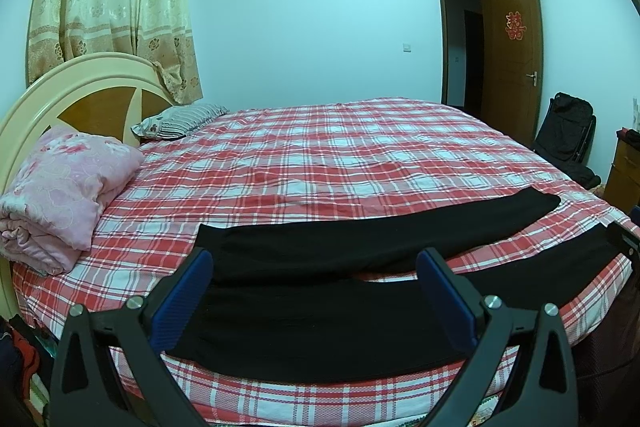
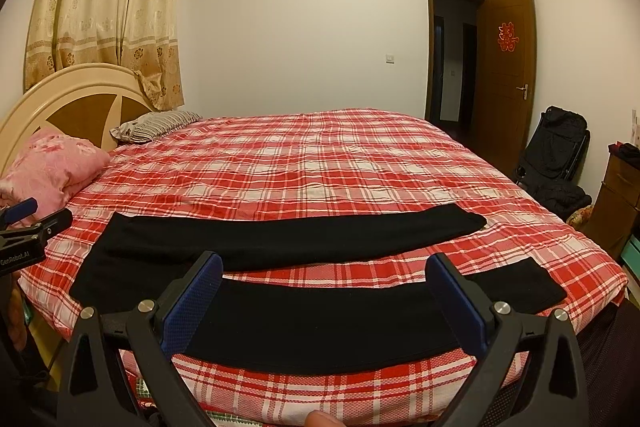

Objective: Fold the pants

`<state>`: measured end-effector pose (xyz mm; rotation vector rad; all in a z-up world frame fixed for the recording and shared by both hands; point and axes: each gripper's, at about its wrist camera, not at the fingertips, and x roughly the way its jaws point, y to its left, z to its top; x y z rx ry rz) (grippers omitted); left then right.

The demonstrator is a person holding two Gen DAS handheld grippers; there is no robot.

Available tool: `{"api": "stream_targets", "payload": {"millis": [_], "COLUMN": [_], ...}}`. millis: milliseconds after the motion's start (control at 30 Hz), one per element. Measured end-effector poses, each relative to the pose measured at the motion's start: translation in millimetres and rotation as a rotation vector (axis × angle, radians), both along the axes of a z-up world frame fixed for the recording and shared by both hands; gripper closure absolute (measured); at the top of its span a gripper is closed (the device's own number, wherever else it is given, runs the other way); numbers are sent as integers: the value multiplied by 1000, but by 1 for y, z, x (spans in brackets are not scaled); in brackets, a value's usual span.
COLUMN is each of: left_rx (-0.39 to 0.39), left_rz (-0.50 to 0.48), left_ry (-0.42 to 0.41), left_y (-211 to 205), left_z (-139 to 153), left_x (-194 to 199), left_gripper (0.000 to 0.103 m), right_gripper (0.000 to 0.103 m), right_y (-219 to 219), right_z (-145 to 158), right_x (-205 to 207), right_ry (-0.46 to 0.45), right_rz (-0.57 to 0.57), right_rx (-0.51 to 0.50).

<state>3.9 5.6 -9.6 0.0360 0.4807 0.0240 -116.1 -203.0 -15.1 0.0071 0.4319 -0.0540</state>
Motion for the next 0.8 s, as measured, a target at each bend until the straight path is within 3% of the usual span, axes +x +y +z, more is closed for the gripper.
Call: {"api": "stream_targets", "payload": {"millis": [800], "left_rx": [1], "left_rz": [0], "left_ry": [6], "left_y": [1], "left_z": [-3], "left_x": [-1], "left_gripper": [0], "right_gripper": [1], "right_y": [1], "right_z": [-2], "right_x": [3], "right_ry": [9], "right_rz": [1], "right_rx": [-5]}}
